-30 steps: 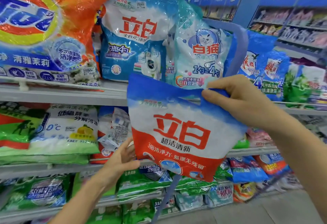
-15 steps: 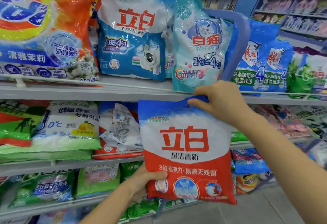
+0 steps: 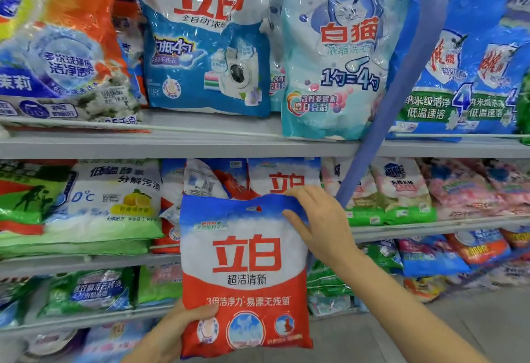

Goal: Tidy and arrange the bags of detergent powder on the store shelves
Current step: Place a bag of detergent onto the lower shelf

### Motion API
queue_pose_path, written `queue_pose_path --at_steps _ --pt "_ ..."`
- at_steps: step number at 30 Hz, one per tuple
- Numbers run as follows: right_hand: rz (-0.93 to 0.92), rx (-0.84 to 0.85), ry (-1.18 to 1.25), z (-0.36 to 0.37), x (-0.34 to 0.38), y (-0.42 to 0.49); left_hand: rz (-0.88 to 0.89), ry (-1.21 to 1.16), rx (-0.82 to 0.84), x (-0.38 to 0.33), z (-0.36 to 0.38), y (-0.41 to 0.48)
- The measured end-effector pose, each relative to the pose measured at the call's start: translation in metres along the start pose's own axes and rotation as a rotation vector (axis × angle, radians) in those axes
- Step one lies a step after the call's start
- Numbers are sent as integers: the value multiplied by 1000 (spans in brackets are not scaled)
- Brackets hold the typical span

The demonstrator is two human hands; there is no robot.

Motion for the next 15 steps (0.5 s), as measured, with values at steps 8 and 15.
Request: queue_pose_path --at_steps 8,15 --pt "310 -208 166 -48 -95 -70 222 -79 -267 -81 -4 28" --pt "918 10 423 -1 -208 -82 231 -138 -383 -117 43 71"
Point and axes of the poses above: each hand's wrist, its own y-axis towards the middle knuckle, its own z-axis out of the palm, x = y × z, the point moved 9 cm from there along y, towards the middle knuckle, and after that the axes turned 14 degrees about -x, right-handed, at the moved point
